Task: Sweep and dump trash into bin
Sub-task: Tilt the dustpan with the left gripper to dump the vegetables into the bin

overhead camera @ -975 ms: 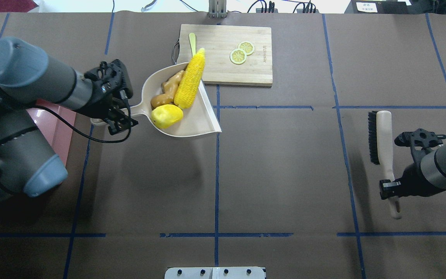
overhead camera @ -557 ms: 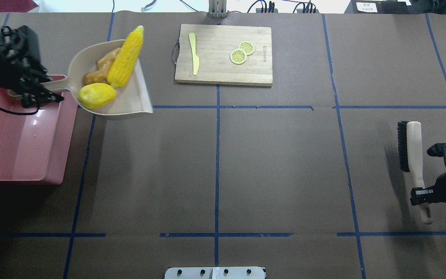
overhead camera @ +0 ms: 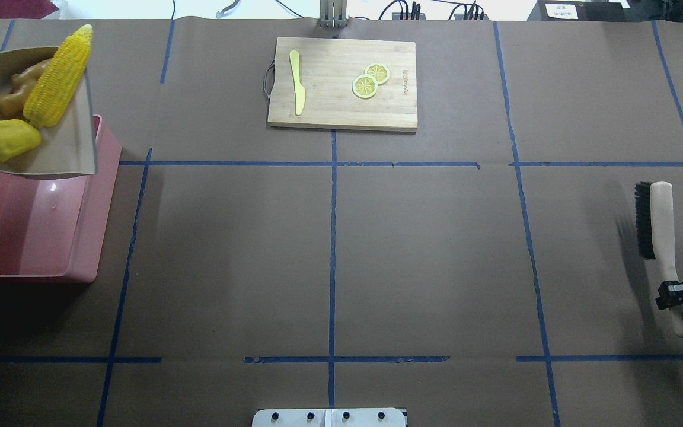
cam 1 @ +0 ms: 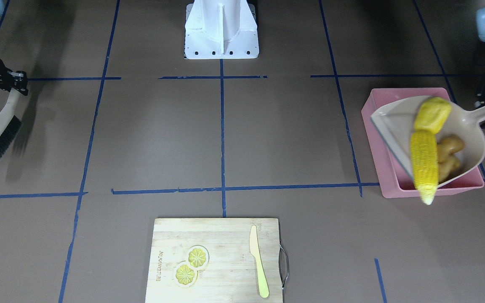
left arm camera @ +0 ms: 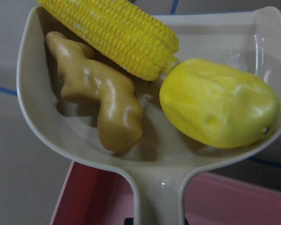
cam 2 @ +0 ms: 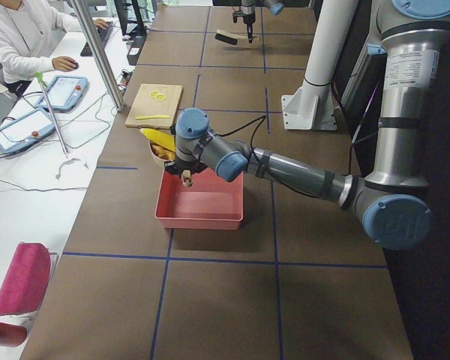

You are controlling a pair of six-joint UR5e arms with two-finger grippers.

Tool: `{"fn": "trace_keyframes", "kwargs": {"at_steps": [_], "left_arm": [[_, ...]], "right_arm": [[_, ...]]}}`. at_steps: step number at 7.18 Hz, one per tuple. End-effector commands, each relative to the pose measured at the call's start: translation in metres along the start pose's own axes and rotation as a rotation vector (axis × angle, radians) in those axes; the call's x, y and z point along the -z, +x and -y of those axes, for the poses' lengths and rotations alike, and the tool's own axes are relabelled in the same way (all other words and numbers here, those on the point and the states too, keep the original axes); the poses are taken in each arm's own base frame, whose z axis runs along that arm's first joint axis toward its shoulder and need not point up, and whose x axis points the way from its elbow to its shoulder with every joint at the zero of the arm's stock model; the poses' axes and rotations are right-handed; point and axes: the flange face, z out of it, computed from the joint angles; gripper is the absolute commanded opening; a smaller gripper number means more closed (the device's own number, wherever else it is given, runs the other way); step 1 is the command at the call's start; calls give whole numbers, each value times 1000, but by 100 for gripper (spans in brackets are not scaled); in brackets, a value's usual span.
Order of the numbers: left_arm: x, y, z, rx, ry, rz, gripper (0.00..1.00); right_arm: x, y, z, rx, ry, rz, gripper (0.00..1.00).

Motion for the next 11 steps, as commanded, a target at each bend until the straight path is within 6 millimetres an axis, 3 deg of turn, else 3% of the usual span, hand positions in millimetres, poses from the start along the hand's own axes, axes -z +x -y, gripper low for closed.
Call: {"fn": "trace_keyframes", "kwargs": {"at_steps": [1,4,8,10,11], "left_arm": [[18,-5,-65,-69,-79,60,2],[18,-14,-78,-217,-300,176,4],[31,-27,-83,-445,-488,171,6],[29,-25,-80,-408,-459,131,5],[23,-33,-52,-265,-323,39,5]], "right_arm": [[0,2,0,-1,-2,0,2],[0,1,0,0,-1,1,2],[1,1,0,1,0,2,2],[1,0,1,1,-2,5,2],[1,0,1,2,-1,6,2]]}}
